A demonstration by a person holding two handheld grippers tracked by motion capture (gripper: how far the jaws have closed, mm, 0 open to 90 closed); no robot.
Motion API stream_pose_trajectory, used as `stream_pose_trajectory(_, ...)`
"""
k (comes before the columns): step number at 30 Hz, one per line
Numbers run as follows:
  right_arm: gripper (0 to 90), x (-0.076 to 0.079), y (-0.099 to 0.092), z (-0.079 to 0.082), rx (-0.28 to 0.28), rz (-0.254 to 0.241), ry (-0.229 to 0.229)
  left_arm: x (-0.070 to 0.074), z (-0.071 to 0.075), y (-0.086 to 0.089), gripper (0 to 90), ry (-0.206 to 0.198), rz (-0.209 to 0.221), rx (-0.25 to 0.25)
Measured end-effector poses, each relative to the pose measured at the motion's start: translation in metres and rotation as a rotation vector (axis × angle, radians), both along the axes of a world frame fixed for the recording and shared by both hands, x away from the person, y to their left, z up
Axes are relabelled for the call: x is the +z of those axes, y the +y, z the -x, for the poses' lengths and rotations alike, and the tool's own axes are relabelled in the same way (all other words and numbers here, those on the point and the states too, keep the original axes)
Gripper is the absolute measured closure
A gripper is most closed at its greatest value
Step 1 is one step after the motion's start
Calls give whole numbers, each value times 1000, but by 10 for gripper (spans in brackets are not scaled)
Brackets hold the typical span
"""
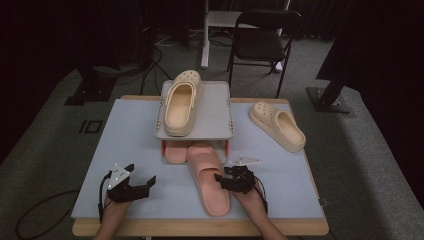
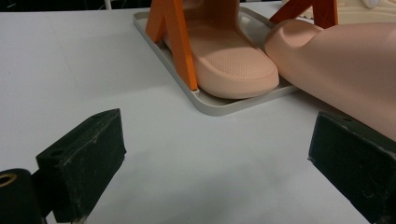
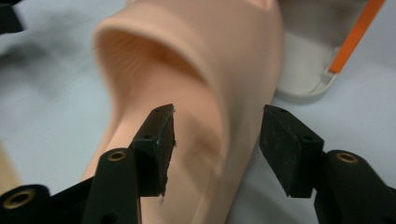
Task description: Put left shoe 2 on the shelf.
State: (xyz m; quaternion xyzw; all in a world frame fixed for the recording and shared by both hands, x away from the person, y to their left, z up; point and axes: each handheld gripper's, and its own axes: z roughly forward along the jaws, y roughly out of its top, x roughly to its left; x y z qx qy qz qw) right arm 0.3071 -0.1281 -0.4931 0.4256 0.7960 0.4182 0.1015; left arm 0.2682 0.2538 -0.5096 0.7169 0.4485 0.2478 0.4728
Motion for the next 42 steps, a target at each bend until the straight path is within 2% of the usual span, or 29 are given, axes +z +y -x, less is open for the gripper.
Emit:
stream_pose_trajectory(2, 589, 1, 2, -2, -38, -7, -27, 0, 0, 1, 35, -1, 2, 0)
stream_pose_trajectory(3, 609, 3, 2, -3, -59, -20, -35, 0, 0, 1, 36, -1, 4, 2)
stream_pose_trajectory(5, 679, 5, 5, -4, -74, -17, -44, 0, 0, 2, 35, -1, 5, 3)
stream_pose_trajectory(6, 679, 5, 5, -4, -74, -17, -44, 0, 0, 2, 35, -1, 5, 3)
stream_pose_trajectory(7, 695, 8, 8, -4, -99, 18, -77, 0, 0, 2, 35, -1, 5, 3)
stream_pose_trajectory(12, 745, 12, 6, -9, -182, 0, -84, 0, 0, 1, 35, -1, 1, -1)
stream_pose_trajectory(18, 748, 17, 5, -19, -273, -30, -85, 0, 0, 1, 35, -1, 1, -1)
stream_pose_trajectory(19, 748, 17, 5, -19, -273, -30, -85, 0, 0, 1, 35, -1, 1, -1)
stream_pose_trajectory(20, 744, 18, 3, -23, -316, -43, -81, 0, 0, 2, 36, -1, 6, 1)
stream_pose_trajectory(22, 732, 17, 2, -27, -344, -56, -75, 0, 0, 2, 35, -2, 5, 2)
stream_pose_trajectory(23, 726, 17, 3, -28, -349, -70, -69, 0, 0, 2, 35, -2, 7, 1)
stream_pose_trajectory(30, 698, 14, 16, -34, -394, -87, -63, 0, 0, 2, 36, -3, 5, 1)
stream_pose_trajectory(33, 698, 11, 19, -39, -445, -119, -55, 0, 0, 2, 35, -2, 6, 1)
stream_pose_trajectory(36, 683, 10, 22, -41, -453, -122, -55, 0, 0, 2, 35, -2, 5, 0)
stream_pose_trajectory(37, 637, 9, 26, -43, -450, -122, -65, 0, 0, 2, 36, -3, 6, 0)
stream_pose_trajectory(38, 637, 9, 26, -43, -450, -122, -65, 0, 0, 2, 35, -3, 6, 0)
stream_pose_trajectory(42, 542, 10, 27, -44, -422, -131, -62, 0, 0, 3, 35, -3, 4, 0)
